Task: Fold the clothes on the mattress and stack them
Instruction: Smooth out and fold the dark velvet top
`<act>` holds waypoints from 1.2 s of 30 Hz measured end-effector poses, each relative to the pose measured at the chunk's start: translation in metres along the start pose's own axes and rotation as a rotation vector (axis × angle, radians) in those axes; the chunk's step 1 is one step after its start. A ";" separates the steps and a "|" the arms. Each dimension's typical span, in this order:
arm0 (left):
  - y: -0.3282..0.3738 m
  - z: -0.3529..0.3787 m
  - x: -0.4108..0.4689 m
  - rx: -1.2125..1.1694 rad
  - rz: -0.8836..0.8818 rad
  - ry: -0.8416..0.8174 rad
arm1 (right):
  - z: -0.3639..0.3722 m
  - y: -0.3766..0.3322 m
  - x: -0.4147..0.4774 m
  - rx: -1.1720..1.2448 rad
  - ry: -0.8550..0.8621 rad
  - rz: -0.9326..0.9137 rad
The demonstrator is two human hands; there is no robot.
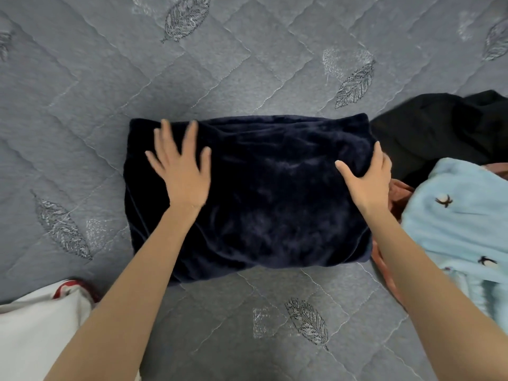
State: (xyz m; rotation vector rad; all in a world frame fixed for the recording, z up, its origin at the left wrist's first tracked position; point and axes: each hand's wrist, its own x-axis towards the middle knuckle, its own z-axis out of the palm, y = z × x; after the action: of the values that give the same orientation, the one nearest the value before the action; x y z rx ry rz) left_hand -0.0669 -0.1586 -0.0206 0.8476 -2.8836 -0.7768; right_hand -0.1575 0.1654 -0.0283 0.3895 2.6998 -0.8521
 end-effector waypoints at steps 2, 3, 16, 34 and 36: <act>0.005 0.007 -0.023 0.171 0.356 -0.088 | -0.002 0.012 -0.006 0.180 -0.044 0.136; 0.005 0.011 -0.032 0.259 0.449 -0.181 | -0.003 0.017 -0.007 0.246 -0.086 0.222; 0.030 0.034 -0.078 0.338 0.471 -0.475 | -0.009 0.035 -0.018 0.624 -0.410 0.252; -0.026 0.005 -0.019 0.222 0.131 -0.439 | -0.031 -0.007 -0.076 0.791 -0.433 0.124; -0.025 -0.002 -0.033 0.105 0.177 -0.386 | -0.033 -0.014 -0.085 0.843 -0.476 0.142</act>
State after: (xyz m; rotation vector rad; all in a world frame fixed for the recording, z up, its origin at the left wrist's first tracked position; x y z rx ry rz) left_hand -0.0262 -0.1608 -0.0275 0.4805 -3.3028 -0.8602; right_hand -0.0896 0.1595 0.0337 0.4578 1.7597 -1.7496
